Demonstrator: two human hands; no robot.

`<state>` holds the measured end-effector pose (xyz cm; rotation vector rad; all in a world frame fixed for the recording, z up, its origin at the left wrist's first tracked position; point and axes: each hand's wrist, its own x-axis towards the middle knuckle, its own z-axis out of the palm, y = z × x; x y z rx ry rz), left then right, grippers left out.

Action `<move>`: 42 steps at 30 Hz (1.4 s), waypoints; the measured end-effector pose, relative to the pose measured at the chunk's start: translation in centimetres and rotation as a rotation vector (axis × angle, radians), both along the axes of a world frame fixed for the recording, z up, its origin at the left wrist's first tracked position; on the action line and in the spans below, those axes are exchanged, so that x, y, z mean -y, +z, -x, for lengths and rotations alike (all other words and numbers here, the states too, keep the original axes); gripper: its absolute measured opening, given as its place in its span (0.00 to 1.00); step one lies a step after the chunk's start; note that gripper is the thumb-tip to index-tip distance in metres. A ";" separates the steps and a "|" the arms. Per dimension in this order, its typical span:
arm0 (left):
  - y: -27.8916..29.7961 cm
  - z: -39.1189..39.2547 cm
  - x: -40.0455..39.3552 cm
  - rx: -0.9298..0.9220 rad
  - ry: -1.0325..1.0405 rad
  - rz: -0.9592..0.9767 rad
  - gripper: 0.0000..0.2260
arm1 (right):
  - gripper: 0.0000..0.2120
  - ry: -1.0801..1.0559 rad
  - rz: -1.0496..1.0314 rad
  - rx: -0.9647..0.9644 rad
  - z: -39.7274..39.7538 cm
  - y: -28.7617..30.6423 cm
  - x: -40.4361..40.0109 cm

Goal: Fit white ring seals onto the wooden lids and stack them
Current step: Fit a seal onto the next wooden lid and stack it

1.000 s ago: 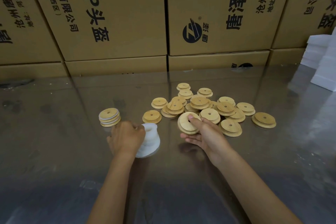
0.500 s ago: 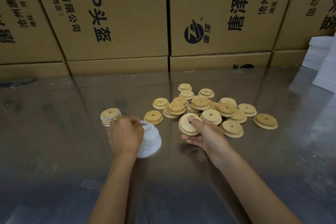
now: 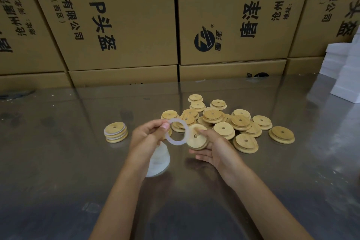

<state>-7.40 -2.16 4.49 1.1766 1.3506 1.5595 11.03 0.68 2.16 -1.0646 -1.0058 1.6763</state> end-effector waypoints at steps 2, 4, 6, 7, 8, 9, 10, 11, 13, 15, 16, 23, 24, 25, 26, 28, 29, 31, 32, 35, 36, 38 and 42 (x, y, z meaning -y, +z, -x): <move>0.1 -1.0 0.1 0.045 -0.157 -0.031 0.06 | 0.15 0.032 0.005 -0.007 -0.1 0.0 0.1; -0.1 -2.0 0.2 0.044 -0.230 -0.065 0.05 | 0.17 0.071 -0.007 -0.021 -0.2 0.0 0.2; -0.3 -3.0 0.1 -0.002 -0.169 -0.097 0.05 | 0.18 0.081 -0.016 -0.035 -0.2 0.1 0.2; -0.4 -3.3 -0.1 -0.016 -0.111 -0.107 0.05 | 0.18 0.082 -0.012 -0.040 -0.2 0.1 0.2; -0.6 -3.5 -0.2 -0.027 -0.054 -0.117 0.06 | 0.18 0.088 -0.008 -0.039 -0.2 0.2 0.3; -0.8 -3.7 -0.4 -0.041 -0.010 -0.129 0.06 | 0.19 0.094 -0.008 -0.035 -0.1 0.3 0.3; -0.9 -3.8 -0.4 -0.057 0.021 -0.143 0.07 | 0.19 0.102 -0.010 -0.034 0.0 0.4 0.3; -1.1 -3.9 -0.4 -0.077 0.042 -0.153 0.07 | 0.20 0.112 -0.009 -0.038 0.1 0.5 0.3; -1.3 -4.2 -0.4 -0.128 0.076 -0.169 0.07 | 0.22 0.137 -0.004 -0.030 0.3 0.5 0.4; -1.4 -4.2 -0.3 -0.192 0.111 -0.197 0.07 | 0.21 0.151 -0.039 0.025 0.5 0.5 0.6; -1.4 -4.2 -0.3 -0.227 0.125 -0.216 0.07 | 0.19 0.154 -0.066 0.056 0.6 0.6 0.7; -1.7 -3.6 -0.5 -0.363 0.121 -0.236 0.06 | 0.11 0.101 -0.171 0.131 0.7 0.4 1.2; -1.8 -3.5 -0.6 -0.365 0.120 -0.230 0.07 | 0.11 0.100 -0.187 0.140 0.7 0.4 1.3; -1.8 -3.4 -0.7 -0.363 0.118 -0.226 0.07 | 0.10 0.097 -0.204 0.148 0.7 0.4 1.3; -1.8 -3.2 -0.8 -0.358 0.112 -0.222 0.08 | 0.10 0.094 -0.219 0.154 0.6 0.4 1.3; -1.7 -2.9 -0.9 -0.333 0.087 -0.203 0.08 | 0.10 0.090 -0.250 0.173 0.5 0.3 1.2; -1.6 -2.7 -0.9 -0.312 0.070 -0.193 0.09 | 0.10 0.095 -0.264 0.183 0.4 0.3 1.2; -1.5 -2.5 -0.8 -0.263 0.037 -0.176 0.10 | 0.10 0.105 -0.270 0.181 0.3 0.3 1.3; -1.4 -2.5 -0.8 -0.241 0.025 -0.168 0.11 | 0.10 0.106 -0.262 0.168 0.3 0.4 1.3; -1.2 -2.7 -0.8 -0.187 -0.002 -0.139 0.10 | 0.11 0.109 -0.231 0.112 0.1 0.3 1.2; -1.2 -2.7 -0.8 -0.170 -0.008 -0.128 0.10 | 0.12 0.115 -0.225 0.094 0.2 0.3 1.2; -1.1 -2.5 -0.7 -0.144 -0.018 -0.108 0.09 | 0.12 0.125 -0.211 0.063 0.2 0.3 1.2; -0.8 -2.3 -0.6 -0.086 -0.052 -0.095 0.06 | 0.13 0.128 -0.186 0.010 0.0 0.5 1.1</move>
